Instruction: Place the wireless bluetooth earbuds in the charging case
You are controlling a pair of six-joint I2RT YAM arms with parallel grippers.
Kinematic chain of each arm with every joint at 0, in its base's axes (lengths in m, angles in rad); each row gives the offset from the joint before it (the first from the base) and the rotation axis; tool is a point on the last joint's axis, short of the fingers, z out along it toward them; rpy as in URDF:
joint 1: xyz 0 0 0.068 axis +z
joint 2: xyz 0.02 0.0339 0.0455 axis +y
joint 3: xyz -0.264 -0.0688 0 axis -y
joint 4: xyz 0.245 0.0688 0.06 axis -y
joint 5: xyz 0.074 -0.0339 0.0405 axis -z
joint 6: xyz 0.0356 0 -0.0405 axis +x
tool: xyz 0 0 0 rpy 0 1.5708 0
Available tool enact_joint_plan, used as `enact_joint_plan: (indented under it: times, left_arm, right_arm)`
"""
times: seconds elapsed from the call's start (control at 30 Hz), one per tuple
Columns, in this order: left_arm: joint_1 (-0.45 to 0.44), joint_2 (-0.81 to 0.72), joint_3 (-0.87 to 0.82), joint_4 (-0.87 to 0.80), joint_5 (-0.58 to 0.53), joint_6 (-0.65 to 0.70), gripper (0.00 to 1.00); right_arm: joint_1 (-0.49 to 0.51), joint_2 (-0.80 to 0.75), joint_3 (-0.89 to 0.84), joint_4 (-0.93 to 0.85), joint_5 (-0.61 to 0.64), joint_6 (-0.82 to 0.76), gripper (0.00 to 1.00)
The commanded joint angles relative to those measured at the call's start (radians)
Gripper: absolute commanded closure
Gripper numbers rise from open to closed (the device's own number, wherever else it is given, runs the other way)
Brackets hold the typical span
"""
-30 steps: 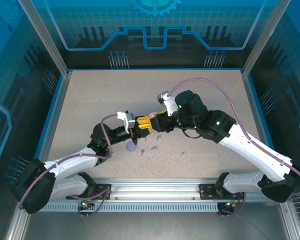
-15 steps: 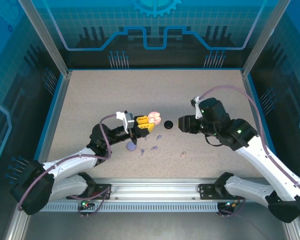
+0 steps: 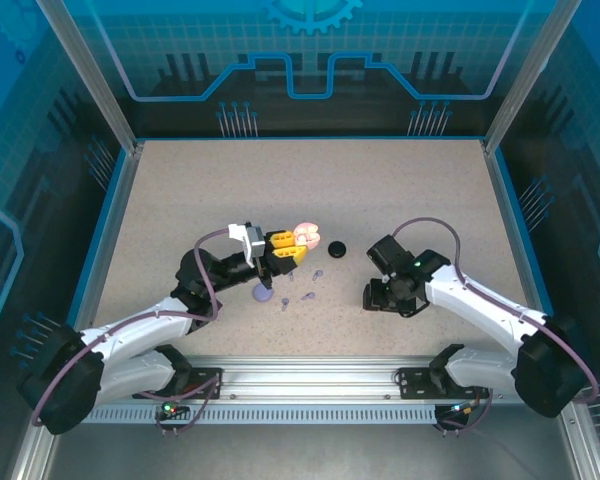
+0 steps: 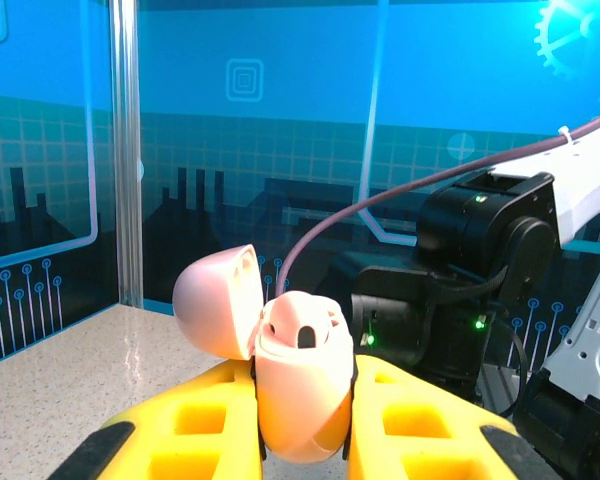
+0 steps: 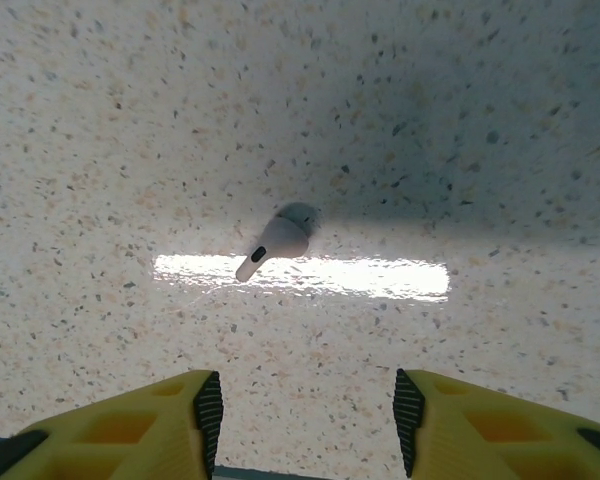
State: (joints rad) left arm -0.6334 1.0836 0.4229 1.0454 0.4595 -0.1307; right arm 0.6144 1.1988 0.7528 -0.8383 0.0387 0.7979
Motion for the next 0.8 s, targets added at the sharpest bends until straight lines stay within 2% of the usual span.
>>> enact_joint_plan:
  times: [0.0,0.47,0.77]
  left_arm:
    - [-0.008,-0.021,-0.003,0.041,-0.015,0.01,0.84]
    - [-0.007,-0.037,-0.007,0.023,-0.019,0.02,0.84]
    - [-0.007,-0.037,-0.008,0.021,-0.02,0.021,0.84]
  right_arm:
    - [0.0,0.027,-0.027,0.082,-0.047,0.054,0.49]
    - [0.023,0.225,0.0,0.174,-0.039,0.053,0.52]
    - [0.022,0.259,-0.01,0.227,-0.044,0.057,0.53]
